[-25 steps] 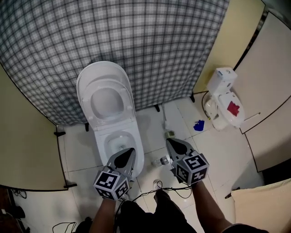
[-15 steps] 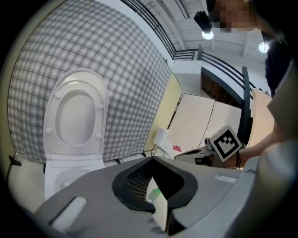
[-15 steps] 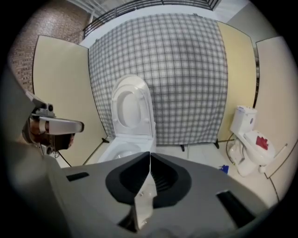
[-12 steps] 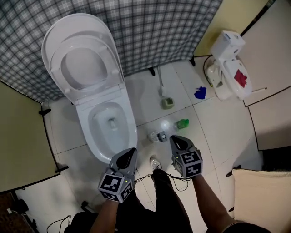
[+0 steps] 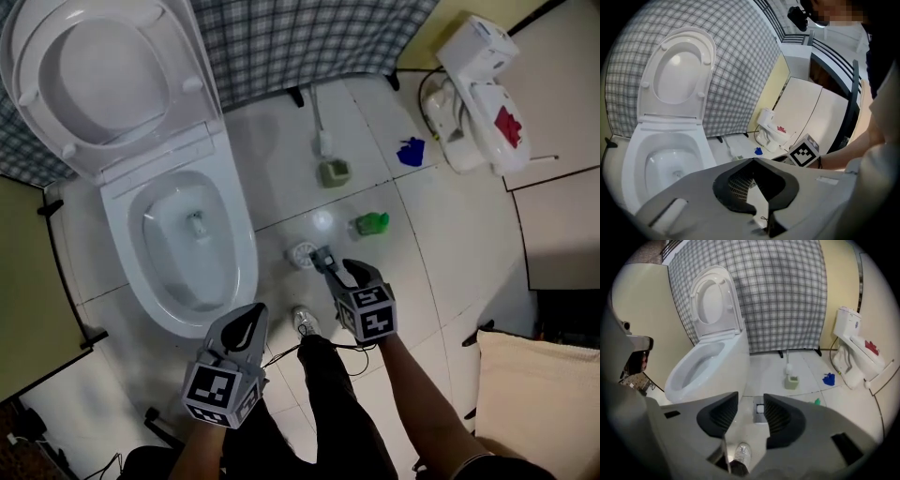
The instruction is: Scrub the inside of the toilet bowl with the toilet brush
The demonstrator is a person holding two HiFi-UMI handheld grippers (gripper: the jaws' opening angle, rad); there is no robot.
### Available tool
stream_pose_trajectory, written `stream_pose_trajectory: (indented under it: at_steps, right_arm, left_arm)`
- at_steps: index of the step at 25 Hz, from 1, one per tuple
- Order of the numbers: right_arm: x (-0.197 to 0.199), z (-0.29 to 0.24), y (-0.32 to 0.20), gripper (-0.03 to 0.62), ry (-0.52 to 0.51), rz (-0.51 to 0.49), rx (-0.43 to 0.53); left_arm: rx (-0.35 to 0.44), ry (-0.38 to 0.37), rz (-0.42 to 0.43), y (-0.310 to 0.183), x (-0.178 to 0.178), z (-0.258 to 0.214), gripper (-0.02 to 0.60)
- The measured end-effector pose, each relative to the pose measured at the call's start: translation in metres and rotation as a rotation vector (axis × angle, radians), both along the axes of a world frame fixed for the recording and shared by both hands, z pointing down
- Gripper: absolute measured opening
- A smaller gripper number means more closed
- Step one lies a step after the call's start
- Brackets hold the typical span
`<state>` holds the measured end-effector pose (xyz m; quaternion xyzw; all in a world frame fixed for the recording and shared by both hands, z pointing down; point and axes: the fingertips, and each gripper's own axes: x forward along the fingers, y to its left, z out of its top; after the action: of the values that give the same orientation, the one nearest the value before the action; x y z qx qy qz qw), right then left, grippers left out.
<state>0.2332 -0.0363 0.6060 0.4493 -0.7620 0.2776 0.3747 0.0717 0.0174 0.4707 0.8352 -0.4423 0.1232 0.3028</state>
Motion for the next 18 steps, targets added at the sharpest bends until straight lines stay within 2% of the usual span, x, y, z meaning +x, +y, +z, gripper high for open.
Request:
stream_pose_trajectory:
  at_steps: [7,13,18]
  right_arm:
    - [0.009,0.082,-0.018,0.264,0.074,0.027,-0.062]
    - [0.006,0.128,-0.025,0.264,0.11,0.025,-0.11]
    - [0.007,0.152,-0.026,0.26,0.122,0.04,-0.15]
  left_arm:
    - [-0.04,0.01,0.038,0.016,0.005,0.035,-0.014]
    - [-0.086,0.005,0.035,0.019,0.008,0.065,-0.014]
    - [-0.101,0.016,0.03,0.016,0.012,0.072,-0.014]
